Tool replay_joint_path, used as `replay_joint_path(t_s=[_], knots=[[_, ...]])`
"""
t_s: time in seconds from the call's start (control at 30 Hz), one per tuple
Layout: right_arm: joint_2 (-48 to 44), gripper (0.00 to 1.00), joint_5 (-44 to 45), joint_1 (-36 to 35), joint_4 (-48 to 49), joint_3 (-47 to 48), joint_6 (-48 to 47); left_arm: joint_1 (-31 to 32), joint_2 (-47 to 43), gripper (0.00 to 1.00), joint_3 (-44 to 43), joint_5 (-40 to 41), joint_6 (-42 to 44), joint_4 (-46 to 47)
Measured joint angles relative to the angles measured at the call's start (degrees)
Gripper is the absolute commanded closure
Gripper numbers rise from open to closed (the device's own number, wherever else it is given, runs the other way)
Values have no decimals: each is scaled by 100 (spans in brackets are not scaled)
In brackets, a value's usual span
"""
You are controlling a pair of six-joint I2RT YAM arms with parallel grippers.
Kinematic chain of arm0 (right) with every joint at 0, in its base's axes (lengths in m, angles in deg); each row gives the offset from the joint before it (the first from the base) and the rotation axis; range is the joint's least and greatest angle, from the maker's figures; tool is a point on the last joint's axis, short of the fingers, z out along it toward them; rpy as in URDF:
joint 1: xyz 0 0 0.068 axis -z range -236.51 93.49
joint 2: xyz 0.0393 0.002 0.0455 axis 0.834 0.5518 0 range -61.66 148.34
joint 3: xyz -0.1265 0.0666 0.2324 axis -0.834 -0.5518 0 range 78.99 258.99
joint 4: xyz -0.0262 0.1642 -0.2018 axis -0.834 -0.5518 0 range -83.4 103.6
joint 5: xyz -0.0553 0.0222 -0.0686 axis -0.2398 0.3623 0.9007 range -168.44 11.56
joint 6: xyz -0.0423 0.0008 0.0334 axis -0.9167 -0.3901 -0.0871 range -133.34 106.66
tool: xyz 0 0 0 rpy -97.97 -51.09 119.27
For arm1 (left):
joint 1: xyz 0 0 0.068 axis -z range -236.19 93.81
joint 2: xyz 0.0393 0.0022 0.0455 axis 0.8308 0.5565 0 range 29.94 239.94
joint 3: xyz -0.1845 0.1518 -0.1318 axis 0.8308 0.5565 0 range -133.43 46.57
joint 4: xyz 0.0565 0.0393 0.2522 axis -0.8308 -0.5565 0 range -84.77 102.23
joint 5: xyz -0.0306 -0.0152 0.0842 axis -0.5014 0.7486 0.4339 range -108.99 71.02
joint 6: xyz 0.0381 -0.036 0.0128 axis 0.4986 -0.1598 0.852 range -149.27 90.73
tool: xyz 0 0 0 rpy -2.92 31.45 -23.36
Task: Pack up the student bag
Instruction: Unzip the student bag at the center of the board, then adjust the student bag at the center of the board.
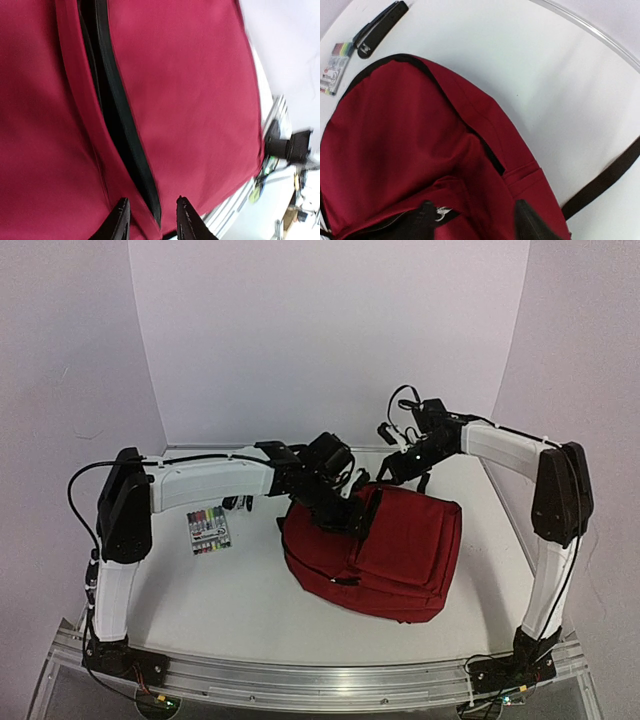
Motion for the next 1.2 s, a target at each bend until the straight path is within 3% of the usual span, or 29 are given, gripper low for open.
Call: replay_joint_path(t_s=[0.13, 0.4, 0.5, 0.67, 0.87, 1.1, 1.2], knots=[[-650, 24, -39, 30, -144, -328, 53, -145, 407, 70, -717, 226, -6, -161], [-2289, 27, 116, 259, -806, -1754, 129, -451, 934, 79, -1008, 637, 7, -765], [-2332, 33, 328, 347, -921, -2216, 127, -453, 1000, 83, -1017, 693, 31, -940], [-2043, 51, 789, 476, -1051, -2721, 15, -404, 1001, 85, -1019, 638, 67, -1031], [-1512, 55, 1005, 504, -875, -2323, -115, -280, 1001, 86, -977, 462, 130, -1101], [-533, 48, 953, 519, -354, -1199, -206, -291, 931, 60, -842, 369, -24, -977], [-501, 41, 927, 519, -310, -1125, -224, -467, 673, 41, -657, 411, -63, -986]])
